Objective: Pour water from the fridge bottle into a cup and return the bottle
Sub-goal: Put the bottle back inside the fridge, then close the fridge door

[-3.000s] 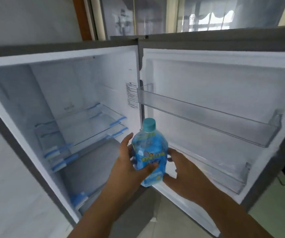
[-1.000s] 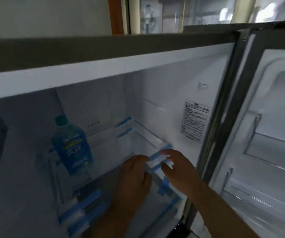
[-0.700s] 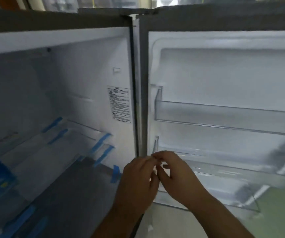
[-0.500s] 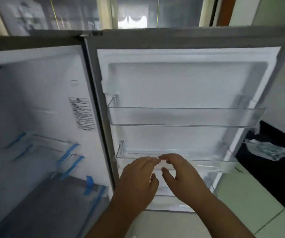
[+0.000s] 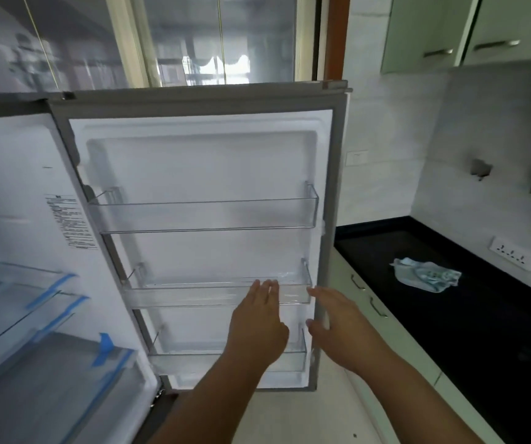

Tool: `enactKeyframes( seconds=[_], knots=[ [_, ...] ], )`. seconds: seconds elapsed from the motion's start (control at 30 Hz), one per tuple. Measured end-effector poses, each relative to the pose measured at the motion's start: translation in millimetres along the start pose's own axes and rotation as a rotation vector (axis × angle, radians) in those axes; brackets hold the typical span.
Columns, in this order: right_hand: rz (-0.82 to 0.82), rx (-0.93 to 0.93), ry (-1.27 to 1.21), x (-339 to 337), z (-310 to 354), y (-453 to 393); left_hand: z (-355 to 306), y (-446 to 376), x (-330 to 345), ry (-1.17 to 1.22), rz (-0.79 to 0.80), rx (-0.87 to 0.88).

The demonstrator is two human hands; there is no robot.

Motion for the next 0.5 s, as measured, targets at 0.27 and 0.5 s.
enactKeyframes(
  seconds=[0.27, 0.5],
  knots=[
    [0.034, -0.015, -0.037, -28, -32, 11, -7, 15, 4, -0.002, -0.038, -0.114],
    [0.002, -0.064, -0.127, -38, -29, 19, -2, 49, 7, 0.003, -0.134, -0.179]
  ],
)
Point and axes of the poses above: each hand's wrist, its own y-axis away from the middle knuckle, its own x-axis out of the palm, z = x × y, the point moved 2 cm from there along -y, towards the middle knuckle, and after that the axes turned 11 degrees about y, right-handed, at the moved point
